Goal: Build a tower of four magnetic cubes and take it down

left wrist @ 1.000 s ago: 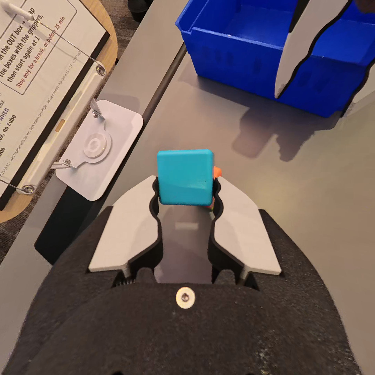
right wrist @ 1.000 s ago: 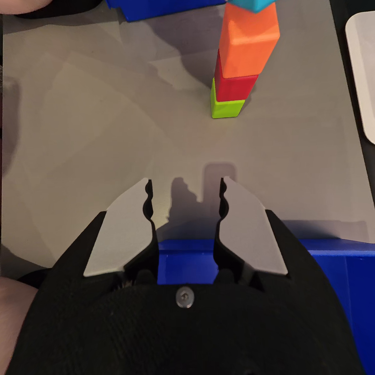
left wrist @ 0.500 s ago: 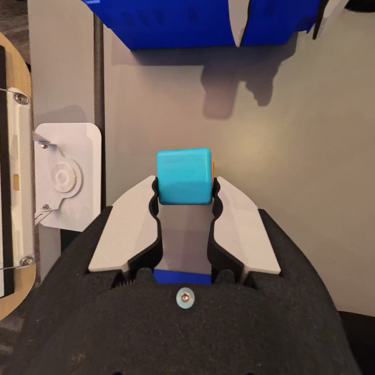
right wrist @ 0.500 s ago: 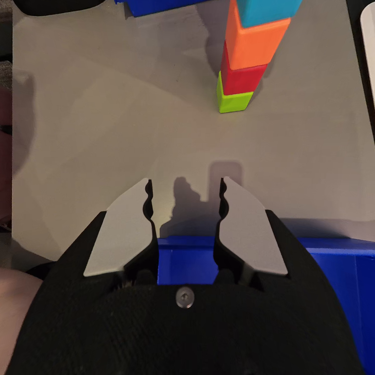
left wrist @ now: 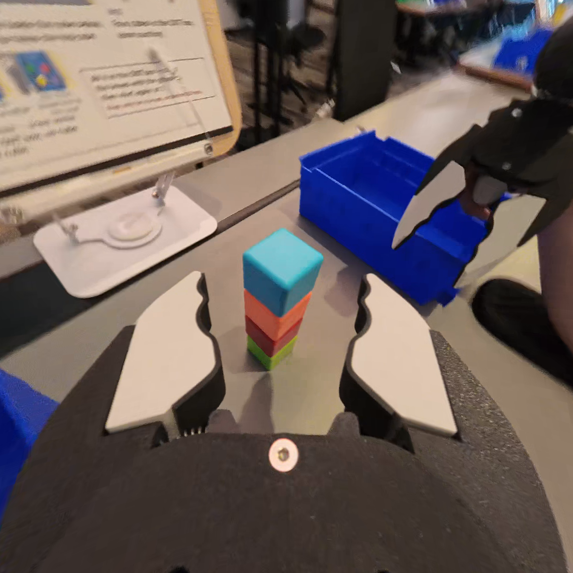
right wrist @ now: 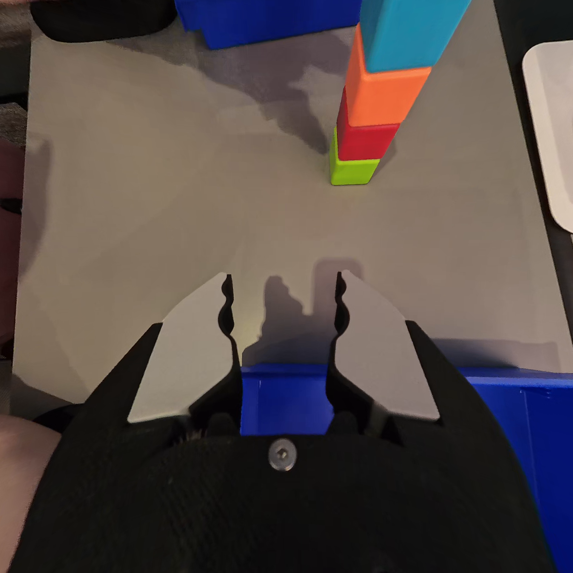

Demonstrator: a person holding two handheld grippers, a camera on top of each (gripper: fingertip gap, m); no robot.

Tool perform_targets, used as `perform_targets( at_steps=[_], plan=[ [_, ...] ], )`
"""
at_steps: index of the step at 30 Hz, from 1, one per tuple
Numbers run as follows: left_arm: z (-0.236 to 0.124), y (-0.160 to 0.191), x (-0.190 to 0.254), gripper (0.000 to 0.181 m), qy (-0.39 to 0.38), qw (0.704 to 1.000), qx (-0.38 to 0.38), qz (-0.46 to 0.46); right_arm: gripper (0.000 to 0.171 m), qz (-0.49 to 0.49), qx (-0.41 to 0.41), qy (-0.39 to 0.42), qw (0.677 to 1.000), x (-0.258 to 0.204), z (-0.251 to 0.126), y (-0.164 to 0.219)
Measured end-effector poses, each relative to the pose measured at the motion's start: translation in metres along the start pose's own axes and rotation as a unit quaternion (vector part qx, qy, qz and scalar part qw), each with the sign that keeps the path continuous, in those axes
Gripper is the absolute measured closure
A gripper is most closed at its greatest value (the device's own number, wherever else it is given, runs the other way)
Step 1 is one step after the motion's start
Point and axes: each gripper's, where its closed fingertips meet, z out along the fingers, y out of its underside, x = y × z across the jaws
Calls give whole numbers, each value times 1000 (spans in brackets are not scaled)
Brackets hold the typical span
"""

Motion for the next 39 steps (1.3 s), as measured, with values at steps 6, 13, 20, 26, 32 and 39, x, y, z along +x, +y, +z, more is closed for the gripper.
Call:
perform_targets(
  at_steps=[6,13,20,26,32,39],
  plan=[
    [28,46,-5,84,-97,994,53,-13,106,-8,-8,4,1000,-3,1,-2],
    [70,64,-15,85,-132,990,36,-30,106,-13,11,17,1000,-4,-9,-6],
    [77,62,-14,110,-85,995,44,-19,106,-15,37,39,998,5,-15,-12],
    [56,76,32,110,30,999,18,13,106,-27,50,43,997,7,-12,-24],
    [38,81,53,104,65,997,37,10,106,-38,49,39,997,4,-5,-31],
    [26,81,53,114,45,995,91,13,106,-46,62,47,996,0,3,-45]
  ],
)
